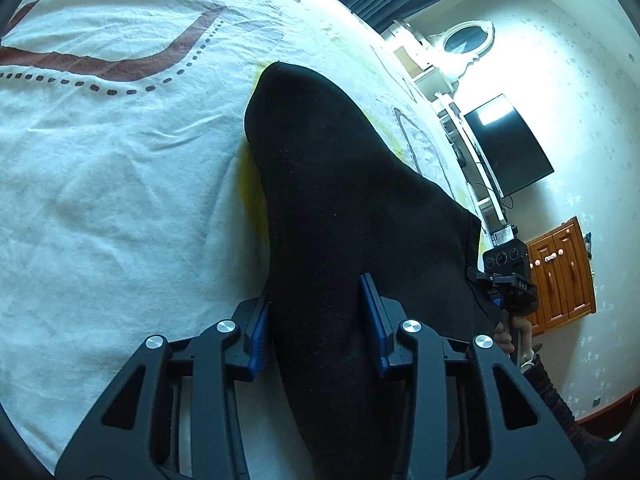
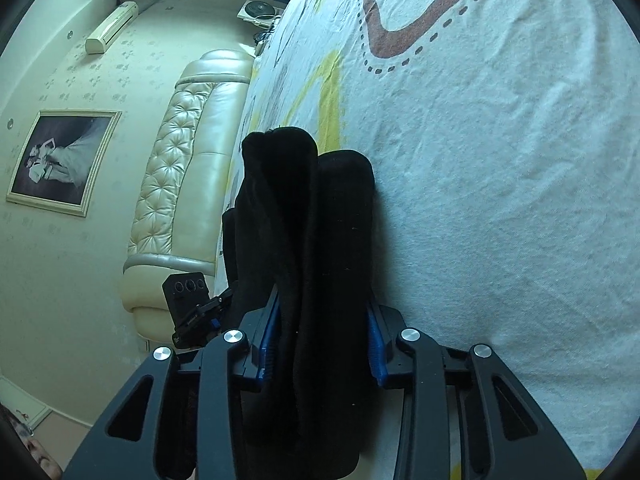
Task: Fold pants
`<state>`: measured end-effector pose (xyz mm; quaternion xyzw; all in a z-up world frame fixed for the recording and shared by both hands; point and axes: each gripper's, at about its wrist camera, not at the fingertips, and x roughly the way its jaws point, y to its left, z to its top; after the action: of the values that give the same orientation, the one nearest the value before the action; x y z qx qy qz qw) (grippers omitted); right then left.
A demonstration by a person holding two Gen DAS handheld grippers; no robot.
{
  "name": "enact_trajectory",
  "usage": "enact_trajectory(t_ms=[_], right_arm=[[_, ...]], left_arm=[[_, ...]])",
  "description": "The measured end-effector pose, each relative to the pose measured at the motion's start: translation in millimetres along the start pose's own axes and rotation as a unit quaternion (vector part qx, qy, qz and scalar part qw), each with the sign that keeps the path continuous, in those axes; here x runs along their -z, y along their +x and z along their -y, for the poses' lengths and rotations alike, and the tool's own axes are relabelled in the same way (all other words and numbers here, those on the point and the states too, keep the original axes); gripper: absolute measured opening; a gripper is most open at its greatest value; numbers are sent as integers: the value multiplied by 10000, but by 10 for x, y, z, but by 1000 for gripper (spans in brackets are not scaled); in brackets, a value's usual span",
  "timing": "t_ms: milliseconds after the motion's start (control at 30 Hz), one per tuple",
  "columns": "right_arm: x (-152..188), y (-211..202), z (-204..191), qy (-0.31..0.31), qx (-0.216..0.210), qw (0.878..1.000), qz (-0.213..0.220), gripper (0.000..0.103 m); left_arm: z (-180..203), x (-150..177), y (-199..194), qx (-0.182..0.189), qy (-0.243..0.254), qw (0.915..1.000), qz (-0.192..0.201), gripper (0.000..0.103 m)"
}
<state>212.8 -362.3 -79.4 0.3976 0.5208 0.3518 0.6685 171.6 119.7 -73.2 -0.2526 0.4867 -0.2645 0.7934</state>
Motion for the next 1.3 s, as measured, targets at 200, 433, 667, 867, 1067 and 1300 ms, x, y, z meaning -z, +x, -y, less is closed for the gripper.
enact_trajectory(t_ms=[200,433,667,867,1067,1300], right_arm=[[-9,-12,3,8,-92,9999,49,38],[48,-115,36,174,-385,9985,337,50],[306,-361,34,389,-438,9955,743,67],[631,-541,-90,316,314,9946,940,75],[901,-633,-305,188,1576,9802,1185,76],[1237,-614,-857,-864,3306,9264,1582,76]], left_arm=[[1,14,-9,71,40,9999,98,42],[137,47,20,355,371,9986,126,91],[304,151,43,-280,578,9977,236,95],[349,317,-116,-855,186,9955,357,95],[610,629,-323,-1913,494,9793,449,98],[1060,999,-641,-2687,726,9569,831,98]])
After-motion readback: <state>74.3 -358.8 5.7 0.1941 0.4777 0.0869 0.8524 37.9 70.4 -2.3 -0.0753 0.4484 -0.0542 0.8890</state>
